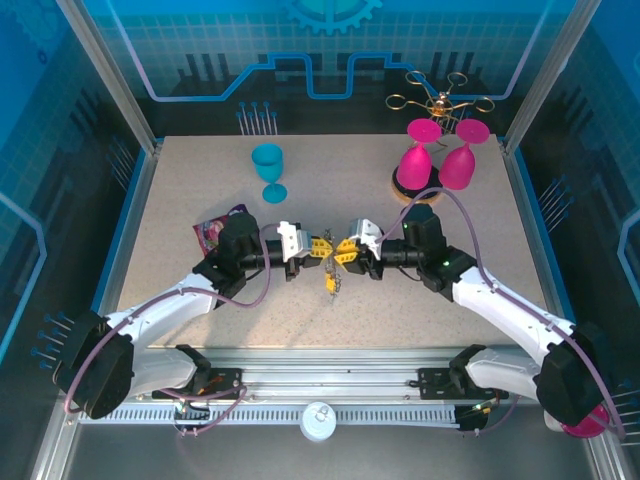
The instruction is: Put the keys on the keyring
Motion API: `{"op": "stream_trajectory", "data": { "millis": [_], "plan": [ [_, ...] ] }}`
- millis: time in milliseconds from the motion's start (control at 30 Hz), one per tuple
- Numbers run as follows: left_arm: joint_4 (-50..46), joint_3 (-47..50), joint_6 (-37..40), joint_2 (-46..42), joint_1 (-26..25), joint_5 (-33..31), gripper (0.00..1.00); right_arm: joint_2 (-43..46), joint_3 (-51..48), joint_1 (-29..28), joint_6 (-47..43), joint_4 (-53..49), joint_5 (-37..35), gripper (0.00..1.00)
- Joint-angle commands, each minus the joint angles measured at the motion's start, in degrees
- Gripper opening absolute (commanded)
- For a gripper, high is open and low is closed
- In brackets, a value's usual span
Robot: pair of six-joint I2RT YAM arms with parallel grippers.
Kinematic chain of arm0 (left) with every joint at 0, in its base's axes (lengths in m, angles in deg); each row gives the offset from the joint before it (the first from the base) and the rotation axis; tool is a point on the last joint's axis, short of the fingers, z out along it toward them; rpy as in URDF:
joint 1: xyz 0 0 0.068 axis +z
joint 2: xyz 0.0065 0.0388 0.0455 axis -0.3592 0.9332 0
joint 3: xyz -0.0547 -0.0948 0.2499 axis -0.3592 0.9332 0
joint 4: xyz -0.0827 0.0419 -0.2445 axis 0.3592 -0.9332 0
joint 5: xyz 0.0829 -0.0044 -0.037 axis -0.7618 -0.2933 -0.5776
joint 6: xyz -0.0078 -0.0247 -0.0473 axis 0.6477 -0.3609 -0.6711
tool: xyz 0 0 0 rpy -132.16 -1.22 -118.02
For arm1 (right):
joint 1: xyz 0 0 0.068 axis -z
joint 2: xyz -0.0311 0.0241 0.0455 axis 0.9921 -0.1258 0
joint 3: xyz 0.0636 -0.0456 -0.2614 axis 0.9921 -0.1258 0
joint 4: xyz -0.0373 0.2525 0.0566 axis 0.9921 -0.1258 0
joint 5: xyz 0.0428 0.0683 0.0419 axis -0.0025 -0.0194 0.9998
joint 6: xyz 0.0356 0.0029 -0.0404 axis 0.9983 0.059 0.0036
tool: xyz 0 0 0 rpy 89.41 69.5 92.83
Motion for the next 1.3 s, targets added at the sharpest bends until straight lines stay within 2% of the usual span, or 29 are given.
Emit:
{"op": "stream_trajectory", "data": {
  "millis": [0,367,467,567,700,867,1067,1267],
  "plan": [
    [3.4,-0.3,-1.3,0.1,0.2,2.7,0.0,1.0,-0.3,0.6,0.7,3.4,2.5,0.18],
    [3.4,-0.8,-1.6,0.7,0.2,2.6,0.0,0.8,-0.8,0.7,3.4,7.3,3.5,0.2],
    [3.3,-0.9,-1.2,0.8,0.2,2.0,0.0,0.7,-0.1,0.8,2.3,4.6,4.0,0.31],
    [2.2,-1.1,-0.2,0.6,0.3,1.8,0.0,3.0,-0.1,2.3,-1.5,-0.5,3.6,0.37],
    [0.3,-1.5,1.6,0.5,0.3,2.4,0.0,6.5,-1.2,6.0,-0.7,0.5,6.1,0.34],
    [0.8,-1.4,2.0,1.2,0.3,3.0,0.0,4.0,0.9,5.5,-2.5,-1.9,7.4,0.22],
    [0.5,-1.6,2.1,1.0,0.3,3.7,0.0,0.3,3.0,2.3,-6.7,-3.9,6.5,0.23],
    [0.1,-1.7,2.7,1.2,0.3,4.6,0.0,-1.2,3.8,1.2,-7.0,-2.6,6.5,0.23]
  ]
}}
